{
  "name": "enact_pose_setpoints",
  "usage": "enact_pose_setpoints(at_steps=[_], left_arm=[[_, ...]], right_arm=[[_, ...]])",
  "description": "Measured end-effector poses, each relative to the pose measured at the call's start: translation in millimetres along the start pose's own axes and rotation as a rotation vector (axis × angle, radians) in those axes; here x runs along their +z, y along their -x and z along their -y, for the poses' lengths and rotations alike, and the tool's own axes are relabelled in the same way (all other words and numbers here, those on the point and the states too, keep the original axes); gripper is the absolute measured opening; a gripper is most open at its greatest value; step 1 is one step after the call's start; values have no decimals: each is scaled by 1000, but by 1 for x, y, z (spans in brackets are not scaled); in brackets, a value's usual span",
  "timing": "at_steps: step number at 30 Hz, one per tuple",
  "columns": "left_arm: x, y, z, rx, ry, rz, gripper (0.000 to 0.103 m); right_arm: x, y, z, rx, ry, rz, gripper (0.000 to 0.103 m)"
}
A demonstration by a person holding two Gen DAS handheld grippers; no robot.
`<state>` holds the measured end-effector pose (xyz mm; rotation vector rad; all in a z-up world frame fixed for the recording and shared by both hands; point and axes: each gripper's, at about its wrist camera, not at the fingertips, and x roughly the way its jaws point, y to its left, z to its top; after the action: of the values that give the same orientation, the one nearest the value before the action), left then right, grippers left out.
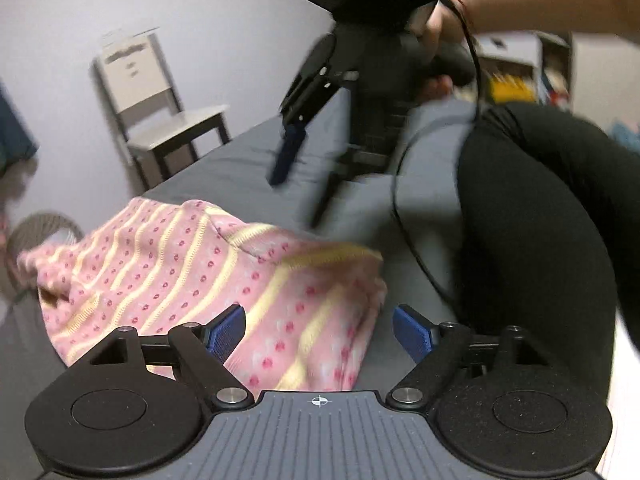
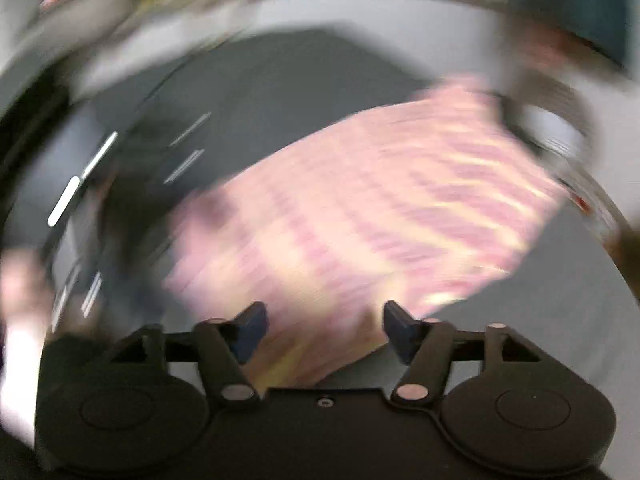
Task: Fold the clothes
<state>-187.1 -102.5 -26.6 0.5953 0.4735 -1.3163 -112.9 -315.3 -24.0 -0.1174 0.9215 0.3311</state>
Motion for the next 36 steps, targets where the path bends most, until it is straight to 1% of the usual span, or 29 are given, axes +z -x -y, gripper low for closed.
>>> enact_pose_setpoints(at_steps=[2, 3, 5, 6, 7, 8, 11, 13, 14, 15, 16, 17, 18, 21, 23, 25, 26, 28, 30, 33, 35, 36], left_arm=[[4, -9, -1, 0, 44, 32, 82], [7, -14, -1, -4, 76, 48, 82], [10, -24, -2, -21, 139, 75, 82], [11, -28, -2, -34, 158, 86, 82], [11, -33, -2, -42, 173, 94, 82], [10, -39, -2, -48, 181, 93, 82], [6, -56, 0, -72, 178, 60, 82], [4, -64, 6, -69, 160, 41, 82], [3, -68, 9, -67, 151, 32, 82], [3, -71, 11, -66, 145, 24, 82], [2, -75, 11, -69, 141, 20, 82], [1, -79, 12, -73, 142, 14, 82], [1, -83, 11, -80, 152, 1, 82], [-1, -90, 6, -106, 208, -55, 82], [-4, -92, 6, -112, 204, -72, 82], [-6, -92, 11, -105, 159, -75, 82], [-7, -93, 13, -104, 147, -78, 82], [-8, -93, 13, -110, 162, -81, 82], [-8, -94, 11, -127, 181, -86, 81], [-8, -95, 6, -148, 202, -97, 82], [-8, -93, 5, -151, 197, -95, 81], [-7, -91, 4, -152, 194, -92, 81]], right_arm=[[7, -12, 31, -119, -281, 37, 67], [5, -17, 47, -159, -416, 49, 65], [-8, -23, 73, -165, -637, 83, 61], [-13, -29, 79, -142, -723, 114, 60], [-19, -33, 84, -119, -795, 137, 56], [-21, -35, 86, -104, -827, 145, 53], [-19, -41, 78, -100, -819, 148, 52], [-20, -43, 74, -105, -800, 153, 45], [-21, -44, 72, -107, -791, 156, 45], [-21, -44, 71, -110, -781, 159, 42], [-22, -45, 69, -112, -772, 162, 34], [-22, -46, 67, -114, -762, 165, 29], [-22, -47, 65, -117, -753, 168, 22], [-24, -48, 62, -117, -734, 183, 14], [-31, -38, 67, -75, -787, 236, 13], [-40, -26, 72, -31, -853, 290, 10], [-46, -22, 72, -21, -876, 307, 10], [-54, -17, 73, -29, -902, 304, 9], [-60, -18, 75, -38, -930, 287, 9], [-64, -28, 79, -18, -967, 250, 10], [-61, -34, 79, -43, -958, 238, 18], [-59, -34, 78, -64, -947, 242, 28]])
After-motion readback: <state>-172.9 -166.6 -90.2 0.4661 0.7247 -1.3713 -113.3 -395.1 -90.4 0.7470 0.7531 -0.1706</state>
